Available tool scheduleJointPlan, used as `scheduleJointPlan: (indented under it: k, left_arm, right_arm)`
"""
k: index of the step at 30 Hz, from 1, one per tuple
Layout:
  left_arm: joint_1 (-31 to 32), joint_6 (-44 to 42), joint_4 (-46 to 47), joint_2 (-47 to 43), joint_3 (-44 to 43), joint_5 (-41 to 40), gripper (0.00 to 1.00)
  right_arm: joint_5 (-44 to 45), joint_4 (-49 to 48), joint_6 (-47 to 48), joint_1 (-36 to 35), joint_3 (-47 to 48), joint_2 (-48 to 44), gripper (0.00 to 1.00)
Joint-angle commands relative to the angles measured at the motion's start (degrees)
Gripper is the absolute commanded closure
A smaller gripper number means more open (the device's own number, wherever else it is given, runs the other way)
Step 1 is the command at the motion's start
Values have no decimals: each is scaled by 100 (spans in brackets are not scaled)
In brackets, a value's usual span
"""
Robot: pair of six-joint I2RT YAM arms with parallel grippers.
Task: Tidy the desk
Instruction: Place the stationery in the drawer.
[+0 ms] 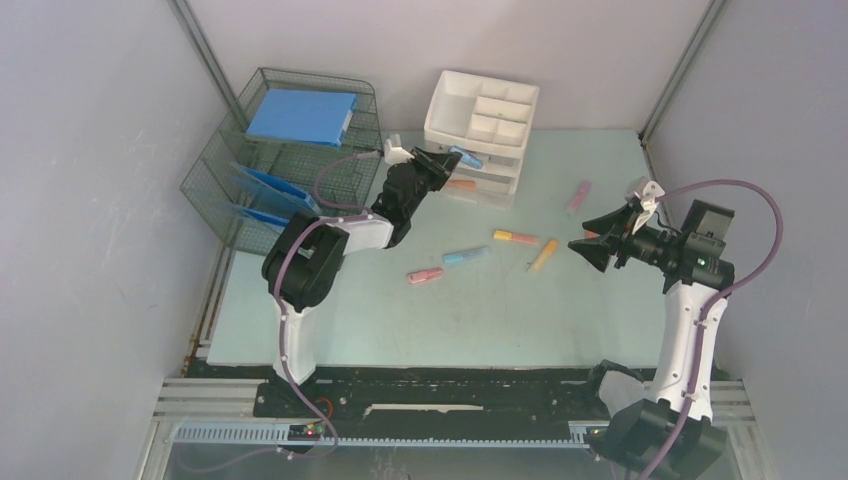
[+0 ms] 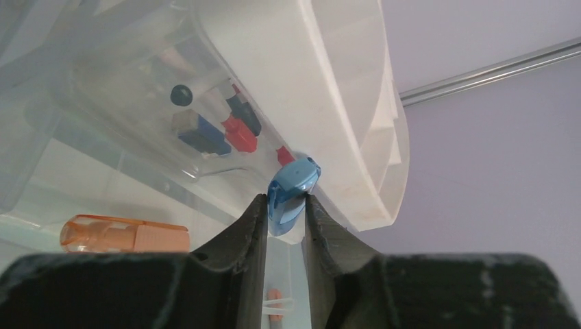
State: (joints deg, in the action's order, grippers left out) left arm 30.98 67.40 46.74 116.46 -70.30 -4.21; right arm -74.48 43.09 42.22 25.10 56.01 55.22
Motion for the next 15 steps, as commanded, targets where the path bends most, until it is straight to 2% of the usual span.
scheduleJointPlan:
  k: [1, 8, 11, 15]
  left_arm:
    - [-53, 125, 606, -28, -183, -152, 73]
    - [-51, 100, 509, 42, -159, -172, 65]
    - [-57, 46, 509, 27, -106, -130, 54]
    - [-79, -116, 494, -96, -10, -119, 52]
  right_arm:
    - [-175, 70, 138, 33, 142, -112, 36]
    - [-196, 76, 138, 69, 143, -136, 36]
    - [-216, 74, 138, 98, 147, -143, 36]
    - [-243, 79, 138, 117, 143, -155, 36]
